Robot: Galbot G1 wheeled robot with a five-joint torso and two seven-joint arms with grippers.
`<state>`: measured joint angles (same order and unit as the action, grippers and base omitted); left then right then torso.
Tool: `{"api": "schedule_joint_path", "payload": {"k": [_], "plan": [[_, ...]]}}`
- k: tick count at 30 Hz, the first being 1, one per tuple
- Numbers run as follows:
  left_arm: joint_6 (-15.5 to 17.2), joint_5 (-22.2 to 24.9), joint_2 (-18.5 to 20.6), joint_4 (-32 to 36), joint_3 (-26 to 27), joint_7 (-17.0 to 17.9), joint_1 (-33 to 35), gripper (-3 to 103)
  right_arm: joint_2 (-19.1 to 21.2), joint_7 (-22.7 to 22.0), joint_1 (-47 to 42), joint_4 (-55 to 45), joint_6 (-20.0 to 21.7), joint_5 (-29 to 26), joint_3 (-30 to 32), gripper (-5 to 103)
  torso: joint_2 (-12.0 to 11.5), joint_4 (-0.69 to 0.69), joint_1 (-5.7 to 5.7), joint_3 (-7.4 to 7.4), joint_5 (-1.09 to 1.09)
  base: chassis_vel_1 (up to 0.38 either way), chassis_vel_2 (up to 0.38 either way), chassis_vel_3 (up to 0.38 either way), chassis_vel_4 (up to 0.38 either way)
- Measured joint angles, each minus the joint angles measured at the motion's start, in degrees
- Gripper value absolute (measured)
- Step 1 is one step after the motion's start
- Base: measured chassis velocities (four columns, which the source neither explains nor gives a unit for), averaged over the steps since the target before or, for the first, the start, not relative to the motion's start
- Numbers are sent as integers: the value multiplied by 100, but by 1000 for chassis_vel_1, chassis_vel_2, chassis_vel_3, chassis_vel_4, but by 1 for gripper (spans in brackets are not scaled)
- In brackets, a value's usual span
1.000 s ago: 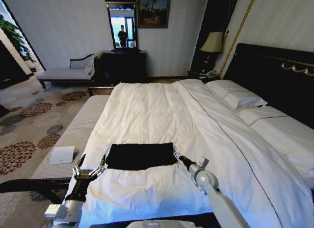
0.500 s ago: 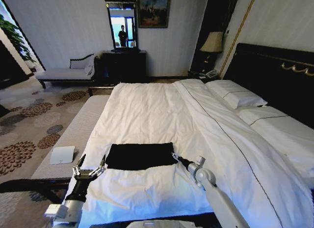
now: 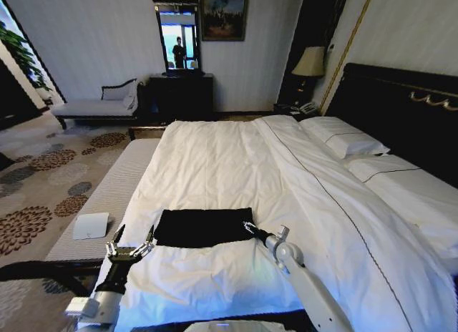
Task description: Fold the clothes on the bed.
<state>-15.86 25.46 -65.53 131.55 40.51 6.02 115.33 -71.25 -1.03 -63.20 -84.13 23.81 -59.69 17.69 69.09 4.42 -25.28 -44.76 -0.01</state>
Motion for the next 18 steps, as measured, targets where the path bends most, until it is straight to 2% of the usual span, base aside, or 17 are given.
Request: {"api": "schedule_joint_path", "payload": {"k": [1, 2, 5, 8, 10, 14, 16, 18], "plan": [[0, 0, 0, 0, 0, 0, 0, 100, -5, 0, 0, -2, 0, -7, -6, 71, 0, 0, 0, 0, 0, 0, 0, 0, 0], [0, 0, 0, 0, 0, 1, 0, 100, -23, -1, 3, -9, 0, -19, -14, 60, 0, 0, 0, 0, 1, 0, 0, 0, 0], [0, 0, 0, 0, 0, 2, 0, 100, -45, -14, 4, -26, 1, -45, -21, 54, 0, -1, 0, 0, 1, 0, 0, 0, 0], [0, 0, 0, 0, 0, 3, 0, 100, -66, -56, -7, -73, 2, -83, -22, 37, 0, -2, 0, 0, 1, 0, 0, 0, 0], [0, 0, 0, 0, 0, 4, 0, 100, -76, -78, -15, -87, 2, -85, -18, 37, -1, -2, 0, 0, 1, 0, 0, 0, 0], [0, 0, 0, 0, 0, 5, 0, 100, -128, -164, -45, -145, 4, -89, 7, 15, 0, -2, 0, 0, 1, 0, 0, 0, 0], [0, 0, 0, 0, 0, 5, 0, 100, -133, -177, -51, -166, 4, -89, 8, 15, 0, -2, 0, 0, 1, 0, 0, 0, 0], [0, 0, 0, 0, 0, 6, 0, 100, -132, -195, -74, -232, 5, -94, 23, 7, -1, -2, 0, 0, 1, 0, 0, 0, 0]]}}
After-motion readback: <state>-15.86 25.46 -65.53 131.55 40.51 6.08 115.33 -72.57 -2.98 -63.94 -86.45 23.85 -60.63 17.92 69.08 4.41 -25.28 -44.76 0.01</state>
